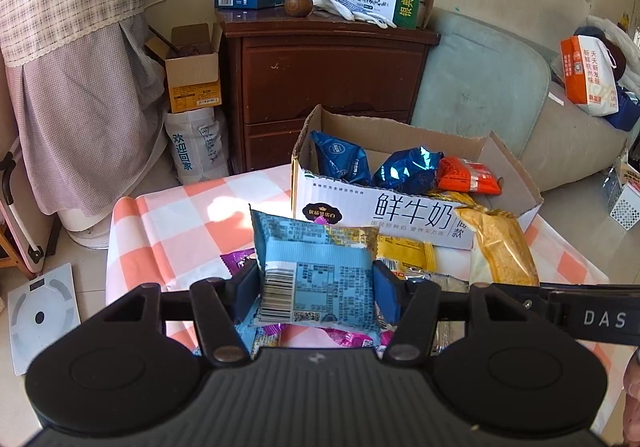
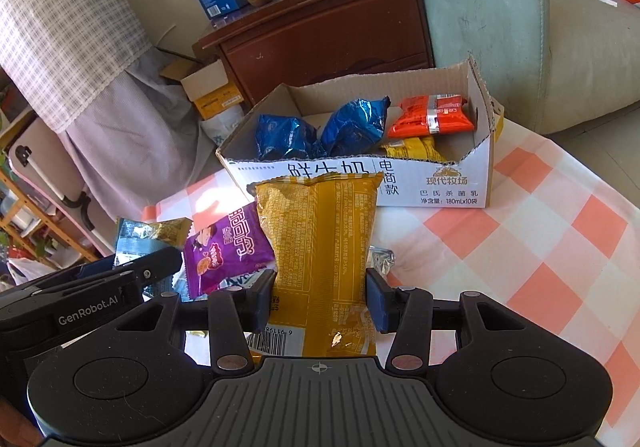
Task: Organize snacks
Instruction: 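Lift both held packets and carry them over the cardboard box, then lower both packets into the box and open both tools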
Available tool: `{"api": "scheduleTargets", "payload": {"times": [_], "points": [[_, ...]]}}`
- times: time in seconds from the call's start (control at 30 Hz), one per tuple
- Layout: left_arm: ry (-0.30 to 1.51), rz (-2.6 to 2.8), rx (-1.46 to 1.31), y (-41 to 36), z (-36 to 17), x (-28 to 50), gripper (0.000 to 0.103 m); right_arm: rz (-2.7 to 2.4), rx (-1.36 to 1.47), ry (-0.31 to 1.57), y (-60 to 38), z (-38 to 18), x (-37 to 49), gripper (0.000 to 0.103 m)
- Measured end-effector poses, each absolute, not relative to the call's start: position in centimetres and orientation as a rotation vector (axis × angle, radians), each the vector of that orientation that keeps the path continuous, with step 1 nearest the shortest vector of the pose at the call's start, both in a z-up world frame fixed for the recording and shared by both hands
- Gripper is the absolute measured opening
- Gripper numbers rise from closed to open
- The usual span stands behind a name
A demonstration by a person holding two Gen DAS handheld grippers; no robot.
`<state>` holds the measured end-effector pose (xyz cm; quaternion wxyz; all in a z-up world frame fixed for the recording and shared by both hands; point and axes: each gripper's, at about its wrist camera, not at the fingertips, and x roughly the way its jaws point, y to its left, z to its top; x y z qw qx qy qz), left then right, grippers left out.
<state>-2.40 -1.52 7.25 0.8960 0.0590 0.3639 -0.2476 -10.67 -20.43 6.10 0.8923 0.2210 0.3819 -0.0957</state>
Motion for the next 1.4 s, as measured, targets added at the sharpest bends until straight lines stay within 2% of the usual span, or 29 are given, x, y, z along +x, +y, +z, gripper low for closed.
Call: {"api": "scheduleTargets", "payload": {"times": [0.4,1.4], "points": [[0.713,-0.494,0.099,-4.5,8.4,1.1,0.058,-0.280,0.374,0.766,-20.8,6.7,-7.4,0.046],[0.697,-0.524,0.034,-10.6,8.6,7.7,0.058,-0.403,0.381,0.704,-25.0,6.9,-2.6,0.046]]}}
